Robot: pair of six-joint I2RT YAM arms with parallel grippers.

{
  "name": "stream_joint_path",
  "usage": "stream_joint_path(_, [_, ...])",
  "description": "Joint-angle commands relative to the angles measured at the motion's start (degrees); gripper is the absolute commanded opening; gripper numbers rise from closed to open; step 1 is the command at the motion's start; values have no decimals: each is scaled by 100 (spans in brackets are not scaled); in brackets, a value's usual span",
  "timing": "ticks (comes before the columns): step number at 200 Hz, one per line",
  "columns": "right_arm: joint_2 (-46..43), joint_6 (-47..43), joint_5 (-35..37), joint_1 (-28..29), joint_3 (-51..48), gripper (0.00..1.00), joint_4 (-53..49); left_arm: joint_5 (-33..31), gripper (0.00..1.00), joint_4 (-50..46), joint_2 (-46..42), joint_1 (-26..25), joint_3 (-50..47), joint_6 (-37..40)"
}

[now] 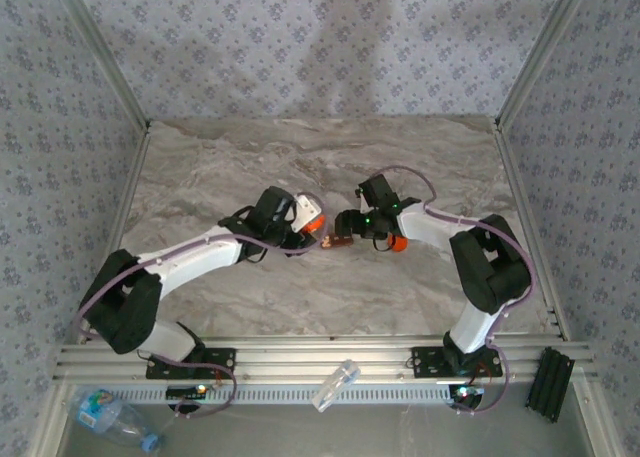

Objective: Sort the pills into containers

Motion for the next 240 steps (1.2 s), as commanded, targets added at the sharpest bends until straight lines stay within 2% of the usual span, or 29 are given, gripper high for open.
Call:
stream_joint_path(1, [-315,48,-64,-42,269,77,-424,256,0,895,-385,29,-194,-242])
stream_joint_path(56, [-684,-278,360,-261,639,80,-1523,461,0,1891,-820,35,-395,-539])
stream_joint_path(138, [-1059,-258,1880,-460,803,84,-2849,938,0,3287,-814,52,-172,-758])
stream_joint_path(171, [-976,-245,1693,-726,778,84,-3151,1275,0,4094,-776,65,-127,-799])
stream_joint_path(240, [-409,-277,1513,-833,767,81,-3339,1710,0,4271,-665,63,463,-1057])
